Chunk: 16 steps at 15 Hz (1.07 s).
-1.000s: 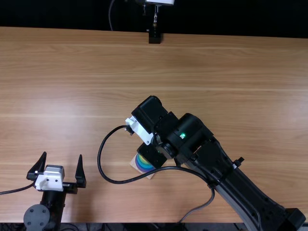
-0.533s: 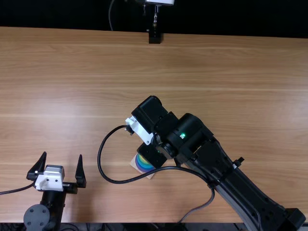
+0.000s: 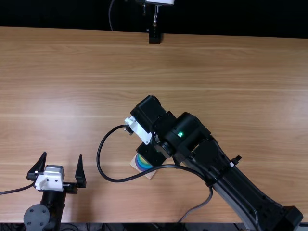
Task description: Build the Hanoi tower: stack the rings onto the peg from bottom to top in this color order: purple, dark blue, light blue, dark green, light green, yellow, orange.
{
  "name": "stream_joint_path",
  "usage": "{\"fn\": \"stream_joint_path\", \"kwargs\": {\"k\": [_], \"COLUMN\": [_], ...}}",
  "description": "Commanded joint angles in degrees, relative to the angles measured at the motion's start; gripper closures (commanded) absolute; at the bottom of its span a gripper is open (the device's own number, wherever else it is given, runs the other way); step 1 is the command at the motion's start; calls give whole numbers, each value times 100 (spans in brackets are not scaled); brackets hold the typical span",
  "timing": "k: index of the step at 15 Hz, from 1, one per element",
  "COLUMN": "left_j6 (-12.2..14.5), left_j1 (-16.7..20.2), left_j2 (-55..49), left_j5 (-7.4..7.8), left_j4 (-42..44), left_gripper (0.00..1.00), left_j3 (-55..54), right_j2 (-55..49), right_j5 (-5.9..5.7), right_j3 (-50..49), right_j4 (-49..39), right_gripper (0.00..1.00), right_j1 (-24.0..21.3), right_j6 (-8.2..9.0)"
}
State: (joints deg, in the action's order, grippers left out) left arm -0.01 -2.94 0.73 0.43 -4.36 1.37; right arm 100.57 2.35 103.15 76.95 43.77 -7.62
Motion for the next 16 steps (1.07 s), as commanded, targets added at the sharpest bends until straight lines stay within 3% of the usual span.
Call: {"fn": "stream_joint_path", "kwargs": {"k": [1, 12, 13, 14, 15, 16], "left_j6": [43, 43, 43, 43, 43, 43], "left_j1": [48, 48, 48, 48, 48, 48], "left_j2": [-73, -73, -73, -73, -73, -73], "left_j5": [10, 10, 10, 10, 10, 10], "left_j4": [-17, -17, -17, -17, -17, -17], "left_gripper": [0, 0, 0, 0, 0, 0], "left_j3": [-137, -137, -137, -137, -137, -137], "right_j2": [59, 261, 270, 261, 261, 261], "right_j5": [50, 39, 18, -13, -24, -24], "right_j3": [82, 82, 65, -23, -85, -138], "right_j4": [0, 0, 11, 0, -10, 0], "right_gripper": [100, 100, 72, 23, 0, 0], "right_j1": [-9, 0, 0, -9, -9, -9], "right_j6": [2, -8, -8, -19, -29, -40]}}
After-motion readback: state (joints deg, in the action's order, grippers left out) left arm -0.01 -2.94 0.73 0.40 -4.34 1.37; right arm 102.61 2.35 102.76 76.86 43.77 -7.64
